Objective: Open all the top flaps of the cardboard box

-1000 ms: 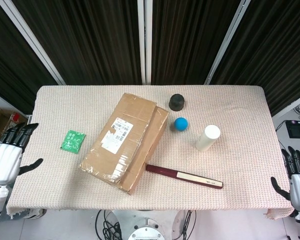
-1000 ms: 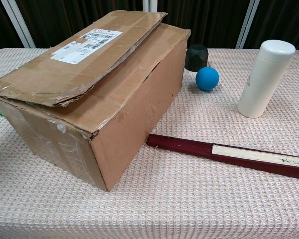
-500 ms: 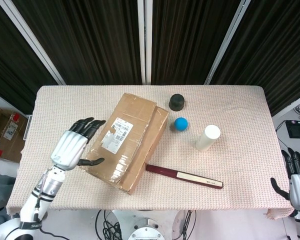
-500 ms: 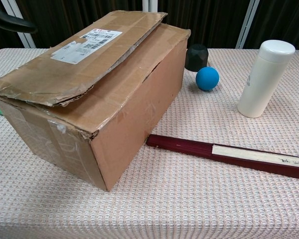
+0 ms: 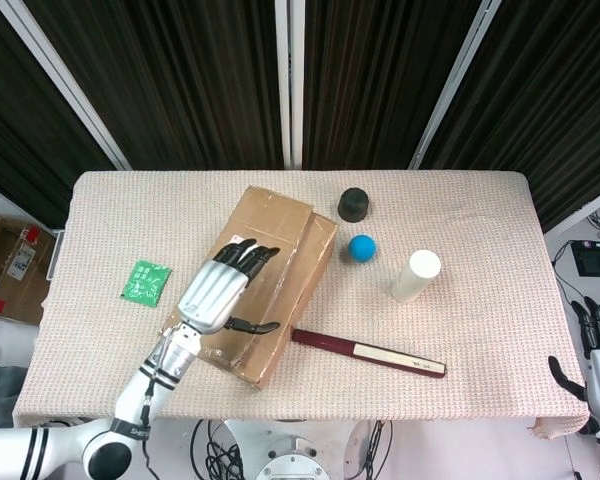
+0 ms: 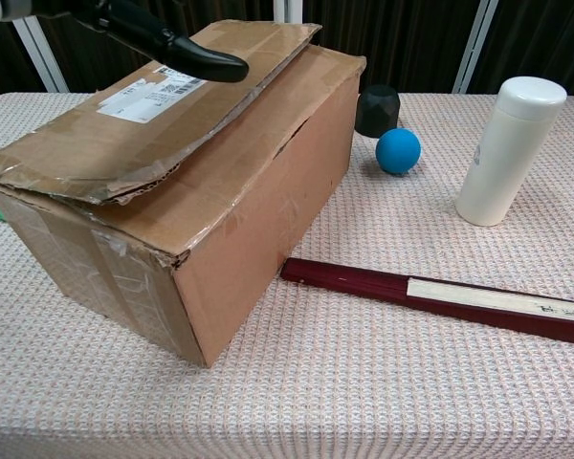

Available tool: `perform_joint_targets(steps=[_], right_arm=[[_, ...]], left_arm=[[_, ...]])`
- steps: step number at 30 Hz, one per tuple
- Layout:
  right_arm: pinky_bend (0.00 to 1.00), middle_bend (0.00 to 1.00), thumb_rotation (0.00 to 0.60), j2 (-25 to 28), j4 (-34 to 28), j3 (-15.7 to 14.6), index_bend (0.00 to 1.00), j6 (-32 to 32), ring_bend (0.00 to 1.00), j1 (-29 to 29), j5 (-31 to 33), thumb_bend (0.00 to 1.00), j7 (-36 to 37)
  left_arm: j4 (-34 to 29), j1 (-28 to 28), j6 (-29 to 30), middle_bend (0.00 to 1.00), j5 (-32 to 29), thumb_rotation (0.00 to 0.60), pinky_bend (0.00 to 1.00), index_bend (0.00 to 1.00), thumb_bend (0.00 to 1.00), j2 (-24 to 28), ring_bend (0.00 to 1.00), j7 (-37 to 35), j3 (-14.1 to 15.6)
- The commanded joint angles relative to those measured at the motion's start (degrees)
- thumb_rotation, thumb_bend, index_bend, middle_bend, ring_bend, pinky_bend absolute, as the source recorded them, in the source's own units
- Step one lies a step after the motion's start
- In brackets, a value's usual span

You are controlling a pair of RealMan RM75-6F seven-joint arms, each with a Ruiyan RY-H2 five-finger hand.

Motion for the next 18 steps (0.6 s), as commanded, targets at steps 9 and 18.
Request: perform_joint_targets(steps=[9,18], right_arm=[[0.00,0.00,0.600,-0.38,0.39,0.31,0.00,0.14,0.00,-0.16,0.46,0.22,0.49],[0.00,0.00,0.600,-0.27,1.43,0.51,0.00,0.41,0.00,-0.69,1.02,0.22,2.13]], left_arm=[[5.76,-9.41,8.11,0.07,-7.97,0.448,0.18,0.03,0.00,-10.77,0.07,20.65,0.13],[8.73,-11.09,10.11,0.06,-8.42,0.478,0.18,0.01,0.00,-13.87,0.07,22.26,1.64]])
